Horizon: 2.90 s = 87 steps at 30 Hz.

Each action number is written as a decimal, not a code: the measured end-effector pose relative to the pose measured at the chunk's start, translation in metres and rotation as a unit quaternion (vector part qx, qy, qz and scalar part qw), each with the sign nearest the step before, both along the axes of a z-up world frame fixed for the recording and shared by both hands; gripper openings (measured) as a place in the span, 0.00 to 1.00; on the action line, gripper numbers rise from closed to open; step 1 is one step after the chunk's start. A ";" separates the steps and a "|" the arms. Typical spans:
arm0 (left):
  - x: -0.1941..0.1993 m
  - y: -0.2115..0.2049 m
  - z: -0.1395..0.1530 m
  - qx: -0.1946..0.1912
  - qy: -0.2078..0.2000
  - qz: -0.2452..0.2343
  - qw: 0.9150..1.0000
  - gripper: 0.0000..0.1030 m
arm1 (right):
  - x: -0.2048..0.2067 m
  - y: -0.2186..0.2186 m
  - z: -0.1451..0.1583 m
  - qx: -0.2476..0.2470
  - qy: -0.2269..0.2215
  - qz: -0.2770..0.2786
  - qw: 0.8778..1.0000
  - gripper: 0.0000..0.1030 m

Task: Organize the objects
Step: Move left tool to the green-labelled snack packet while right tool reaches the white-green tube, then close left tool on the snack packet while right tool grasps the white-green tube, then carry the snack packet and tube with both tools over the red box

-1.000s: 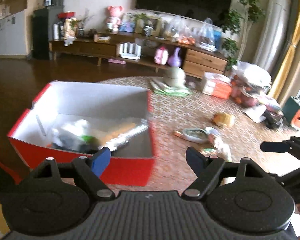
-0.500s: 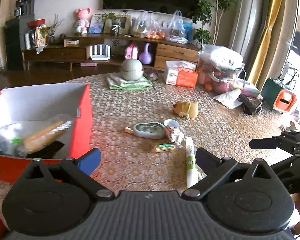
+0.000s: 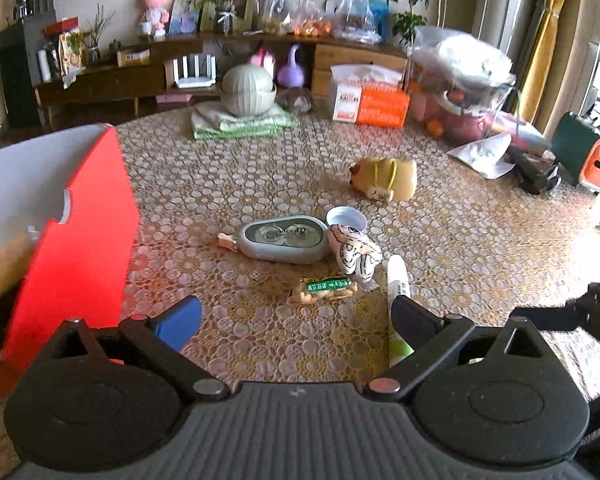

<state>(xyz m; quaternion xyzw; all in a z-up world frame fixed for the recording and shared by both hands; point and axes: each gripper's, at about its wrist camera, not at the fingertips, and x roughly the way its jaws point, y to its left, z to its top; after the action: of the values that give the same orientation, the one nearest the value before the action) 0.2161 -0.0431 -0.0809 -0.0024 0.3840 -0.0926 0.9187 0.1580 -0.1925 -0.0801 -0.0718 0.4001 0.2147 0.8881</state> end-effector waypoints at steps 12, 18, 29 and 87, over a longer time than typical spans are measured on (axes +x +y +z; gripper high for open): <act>0.042 -0.022 -0.032 0.002 0.036 -0.011 0.999 0.99 | 0.024 0.021 -0.025 -0.005 0.007 -0.018 1.000 0.72; 0.052 -0.031 -0.041 0.006 0.044 -0.012 0.999 0.99 | 0.030 0.027 -0.028 -0.010 0.001 -0.030 0.999 0.64; 0.050 -0.032 -0.045 0.011 0.029 -0.022 0.999 0.79 | 0.033 0.023 -0.026 -0.016 -0.002 -0.050 0.999 0.36; -0.096 0.099 0.060 -0.080 -0.040 -0.001 0.996 0.45 | -0.019 0.058 0.120 0.081 -0.057 0.027 0.995 0.15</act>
<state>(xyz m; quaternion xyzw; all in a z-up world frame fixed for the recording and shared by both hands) 0.1200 0.0557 -0.0211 -0.0718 0.3383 -0.1237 0.9301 0.1388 -0.1340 0.0402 -0.0226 0.3283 0.2653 0.9063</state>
